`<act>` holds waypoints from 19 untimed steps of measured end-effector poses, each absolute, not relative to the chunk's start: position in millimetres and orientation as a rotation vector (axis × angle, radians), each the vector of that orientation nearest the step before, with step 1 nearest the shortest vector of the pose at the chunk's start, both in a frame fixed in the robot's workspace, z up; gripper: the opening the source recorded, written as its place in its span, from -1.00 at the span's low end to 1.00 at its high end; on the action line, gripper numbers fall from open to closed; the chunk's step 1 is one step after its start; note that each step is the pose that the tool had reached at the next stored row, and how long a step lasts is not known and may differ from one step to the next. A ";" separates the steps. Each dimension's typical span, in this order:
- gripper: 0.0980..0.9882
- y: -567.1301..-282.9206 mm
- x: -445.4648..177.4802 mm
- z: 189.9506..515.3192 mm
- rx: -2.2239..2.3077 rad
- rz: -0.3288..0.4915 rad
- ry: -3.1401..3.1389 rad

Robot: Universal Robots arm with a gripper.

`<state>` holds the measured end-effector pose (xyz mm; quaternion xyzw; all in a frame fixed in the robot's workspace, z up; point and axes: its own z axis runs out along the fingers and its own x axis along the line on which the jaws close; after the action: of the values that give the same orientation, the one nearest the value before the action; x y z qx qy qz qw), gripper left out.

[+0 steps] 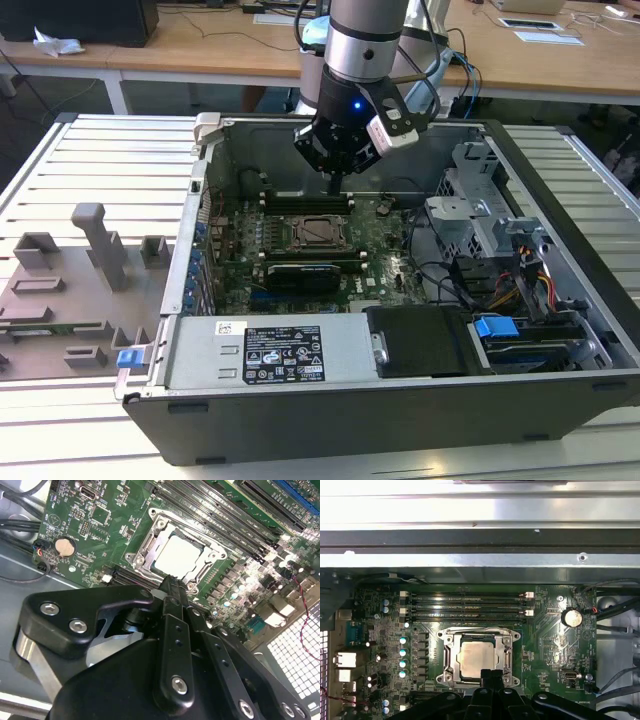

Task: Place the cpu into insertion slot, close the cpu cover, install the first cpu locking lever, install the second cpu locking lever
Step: 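Install the second cpu locking lever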

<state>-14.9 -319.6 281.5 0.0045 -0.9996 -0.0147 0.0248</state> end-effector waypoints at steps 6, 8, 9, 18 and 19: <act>-0.98 -339.8 -17.5 280.9 0.014 -0.046 -3.092; -0.98 -352.9 -18.3 280.5 0.014 -0.048 -3.092; -0.98 -354.4 -18.4 280.4 0.014 -0.049 -3.092; -0.98 -368.9 -19.8 274.3 0.014 -0.058 -3.091; -0.98 -369.9 -19.8 273.7 0.014 -0.058 -3.091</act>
<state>-19.8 -369.9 273.7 0.0045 -0.9995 -0.0187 0.0248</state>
